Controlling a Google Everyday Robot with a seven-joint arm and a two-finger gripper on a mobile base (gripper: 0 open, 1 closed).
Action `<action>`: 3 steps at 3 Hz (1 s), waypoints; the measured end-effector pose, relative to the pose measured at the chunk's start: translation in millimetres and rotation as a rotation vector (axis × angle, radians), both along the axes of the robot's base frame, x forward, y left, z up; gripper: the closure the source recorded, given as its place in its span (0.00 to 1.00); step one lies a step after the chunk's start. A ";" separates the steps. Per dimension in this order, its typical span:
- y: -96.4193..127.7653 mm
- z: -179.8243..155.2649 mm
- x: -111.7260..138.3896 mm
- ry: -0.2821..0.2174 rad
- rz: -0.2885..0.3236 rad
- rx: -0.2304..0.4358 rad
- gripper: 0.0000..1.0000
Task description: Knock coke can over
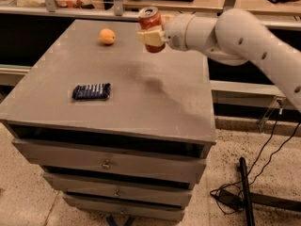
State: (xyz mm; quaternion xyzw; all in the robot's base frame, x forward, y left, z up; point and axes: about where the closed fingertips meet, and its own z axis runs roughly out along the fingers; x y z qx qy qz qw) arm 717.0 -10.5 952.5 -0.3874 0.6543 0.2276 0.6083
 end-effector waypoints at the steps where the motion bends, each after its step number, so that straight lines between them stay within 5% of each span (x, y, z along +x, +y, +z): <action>1: -12.2 28.6 -1.8 -0.096 0.059 -0.242 1.00; 3: -3.2 56.4 -11.8 -0.295 0.171 -0.536 1.00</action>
Offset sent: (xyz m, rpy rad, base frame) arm -0.0069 -0.0213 0.0623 -0.5495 -0.2939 0.1089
